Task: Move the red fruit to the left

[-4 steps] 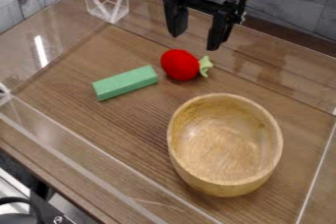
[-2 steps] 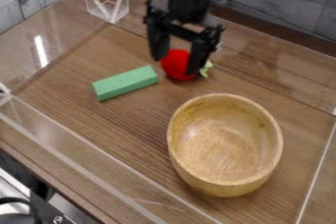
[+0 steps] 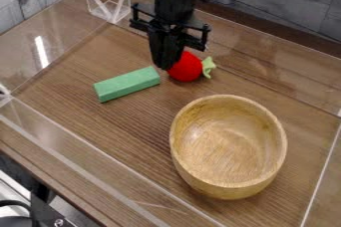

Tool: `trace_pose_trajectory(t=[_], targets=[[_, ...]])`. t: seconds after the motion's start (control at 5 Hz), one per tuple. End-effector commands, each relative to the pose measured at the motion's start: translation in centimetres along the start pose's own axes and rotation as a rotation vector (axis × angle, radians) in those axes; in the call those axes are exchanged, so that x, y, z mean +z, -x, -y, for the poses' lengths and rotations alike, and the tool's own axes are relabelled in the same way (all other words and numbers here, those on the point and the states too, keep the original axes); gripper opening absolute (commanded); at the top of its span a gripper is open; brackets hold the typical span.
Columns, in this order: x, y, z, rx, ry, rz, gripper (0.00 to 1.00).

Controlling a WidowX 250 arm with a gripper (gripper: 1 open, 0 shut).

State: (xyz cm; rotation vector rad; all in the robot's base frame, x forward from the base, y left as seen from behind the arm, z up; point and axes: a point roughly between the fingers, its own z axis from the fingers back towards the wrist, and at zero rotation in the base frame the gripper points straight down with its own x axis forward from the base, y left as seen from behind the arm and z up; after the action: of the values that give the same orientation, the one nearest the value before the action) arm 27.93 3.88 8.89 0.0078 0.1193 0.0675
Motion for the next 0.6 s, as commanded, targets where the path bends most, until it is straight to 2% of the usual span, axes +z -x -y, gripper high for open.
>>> trace_pose_trajectory(t=[0.0, 0.2, 0.4], targets=[[1.5, -1.5, -0.8, 0.088, 0.001, 0.069, 1.00], [2.2, -1.9, -0.8, 0.085, 0.001, 0.079, 1.00], [1.8, -2.6, -0.6, 0.074, -0.007, 0.079, 1.00]])
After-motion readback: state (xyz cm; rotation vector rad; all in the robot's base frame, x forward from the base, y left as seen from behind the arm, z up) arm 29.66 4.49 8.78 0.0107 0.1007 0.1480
